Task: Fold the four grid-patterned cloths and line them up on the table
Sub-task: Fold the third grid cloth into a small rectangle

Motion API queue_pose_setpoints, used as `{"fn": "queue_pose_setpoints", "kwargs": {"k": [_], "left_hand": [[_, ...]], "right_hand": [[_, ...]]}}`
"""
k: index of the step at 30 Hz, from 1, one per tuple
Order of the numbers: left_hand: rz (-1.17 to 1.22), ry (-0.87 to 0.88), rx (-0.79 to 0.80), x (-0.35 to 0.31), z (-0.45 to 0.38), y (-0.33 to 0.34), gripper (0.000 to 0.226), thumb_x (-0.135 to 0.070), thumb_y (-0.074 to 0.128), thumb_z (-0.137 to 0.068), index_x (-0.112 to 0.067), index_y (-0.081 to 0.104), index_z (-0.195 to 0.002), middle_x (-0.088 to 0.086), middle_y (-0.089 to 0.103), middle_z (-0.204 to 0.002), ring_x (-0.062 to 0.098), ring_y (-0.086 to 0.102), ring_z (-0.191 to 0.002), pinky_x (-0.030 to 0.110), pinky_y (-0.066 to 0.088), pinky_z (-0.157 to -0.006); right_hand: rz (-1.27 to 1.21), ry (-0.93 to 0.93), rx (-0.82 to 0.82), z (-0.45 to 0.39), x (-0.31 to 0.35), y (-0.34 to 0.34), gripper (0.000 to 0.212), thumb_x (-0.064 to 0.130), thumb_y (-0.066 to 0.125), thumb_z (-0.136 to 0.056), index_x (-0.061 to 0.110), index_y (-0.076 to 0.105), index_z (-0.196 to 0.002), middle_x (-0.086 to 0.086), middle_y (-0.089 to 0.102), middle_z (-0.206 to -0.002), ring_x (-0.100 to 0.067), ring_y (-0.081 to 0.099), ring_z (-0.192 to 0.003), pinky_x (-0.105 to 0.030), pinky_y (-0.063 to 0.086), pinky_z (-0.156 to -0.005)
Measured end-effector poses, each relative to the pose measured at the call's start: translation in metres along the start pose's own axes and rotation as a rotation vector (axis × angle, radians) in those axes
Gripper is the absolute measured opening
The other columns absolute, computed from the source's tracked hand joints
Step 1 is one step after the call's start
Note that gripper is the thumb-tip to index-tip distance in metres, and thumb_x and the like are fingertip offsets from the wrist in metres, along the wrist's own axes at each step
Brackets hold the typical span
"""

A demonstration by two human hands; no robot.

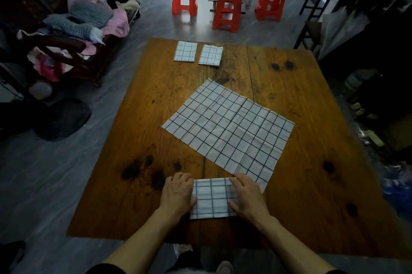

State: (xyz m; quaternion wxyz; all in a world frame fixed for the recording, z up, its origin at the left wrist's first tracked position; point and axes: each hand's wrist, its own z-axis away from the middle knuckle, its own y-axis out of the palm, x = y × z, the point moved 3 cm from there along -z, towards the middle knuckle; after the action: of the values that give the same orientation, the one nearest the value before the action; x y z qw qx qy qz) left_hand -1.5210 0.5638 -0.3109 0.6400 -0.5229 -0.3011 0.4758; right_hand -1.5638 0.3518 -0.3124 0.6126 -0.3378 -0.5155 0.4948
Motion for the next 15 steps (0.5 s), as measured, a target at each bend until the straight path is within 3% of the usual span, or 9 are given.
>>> {"fn": "queue_pose_setpoints", "kwargs": {"k": [7, 15], "left_hand": [[0.029, 0.019, -0.002, -0.014, -0.008, 0.0, 0.047, -0.038, 0.058, -0.089, -0.024, 0.046, -0.132, 0.0, 0.048, -0.136, 0.021, 0.043, -0.122, 0.036, 0.039, -0.1], [0.005, -0.078, 0.063, -0.012, -0.024, -0.006, 0.055, -0.039, 0.068, -0.083, -0.024, 0.043, -0.13, 0.003, 0.048, -0.13, 0.023, 0.044, -0.117, 0.037, 0.04, -0.096]], "right_hand": [[0.019, -0.062, 0.069, -0.008, 0.023, 0.011, 0.065, 0.035, 0.059, -0.092, 0.022, 0.031, -0.15, 0.0, 0.023, -0.161, -0.021, 0.013, -0.15, -0.038, 0.004, -0.121], [0.053, -0.039, 0.096, -0.02, 0.024, 0.007, 0.068, 0.03, 0.069, -0.083, 0.028, 0.036, -0.142, 0.001, 0.032, -0.149, -0.022, 0.025, -0.139, -0.037, 0.017, -0.117]]}}
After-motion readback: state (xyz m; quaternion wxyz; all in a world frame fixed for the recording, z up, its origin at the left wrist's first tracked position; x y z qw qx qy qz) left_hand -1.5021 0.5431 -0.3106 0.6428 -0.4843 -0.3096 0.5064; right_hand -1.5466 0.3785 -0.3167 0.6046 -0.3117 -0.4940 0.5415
